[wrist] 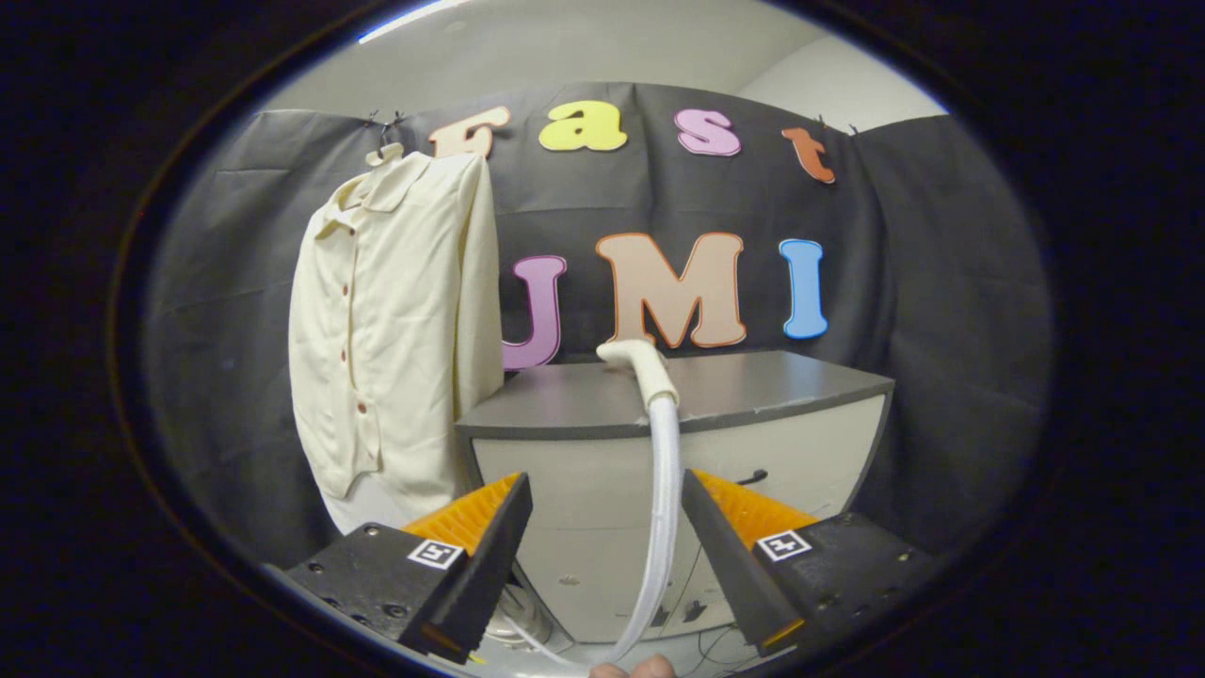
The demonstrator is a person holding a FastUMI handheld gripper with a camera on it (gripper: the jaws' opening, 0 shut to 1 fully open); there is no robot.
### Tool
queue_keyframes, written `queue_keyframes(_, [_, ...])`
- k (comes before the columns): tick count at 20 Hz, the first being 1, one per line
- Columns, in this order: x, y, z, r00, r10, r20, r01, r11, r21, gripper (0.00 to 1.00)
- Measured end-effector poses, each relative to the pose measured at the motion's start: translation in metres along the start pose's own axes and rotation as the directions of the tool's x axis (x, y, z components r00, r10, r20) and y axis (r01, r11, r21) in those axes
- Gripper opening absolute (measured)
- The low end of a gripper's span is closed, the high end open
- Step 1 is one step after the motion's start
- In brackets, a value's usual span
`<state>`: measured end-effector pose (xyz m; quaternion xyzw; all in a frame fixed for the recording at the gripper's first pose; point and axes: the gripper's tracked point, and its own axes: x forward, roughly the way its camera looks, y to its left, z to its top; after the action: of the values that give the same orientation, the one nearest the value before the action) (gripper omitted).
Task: Iron the clothes twice with a garment steamer, once on the left side and once on the right side.
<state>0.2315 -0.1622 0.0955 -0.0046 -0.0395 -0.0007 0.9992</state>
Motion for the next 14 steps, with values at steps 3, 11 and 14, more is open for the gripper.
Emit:
queue_keyframes(3, [0.033, -0.012, 0.011, 1.0, 0.013, 0.013, -0.013, 1.0, 0.005, 0.98])
queue_keyframes(11, [0.127, -0.041, 0.036, 1.0, -0.022, -0.015, 0.022, 1.0, 0.003, 0.98])
queue_keyframes(14, [0.158, -0.049, 0.037, 0.996, -0.044, -0.076, 0.045, 0.999, 0.007, 0.97])
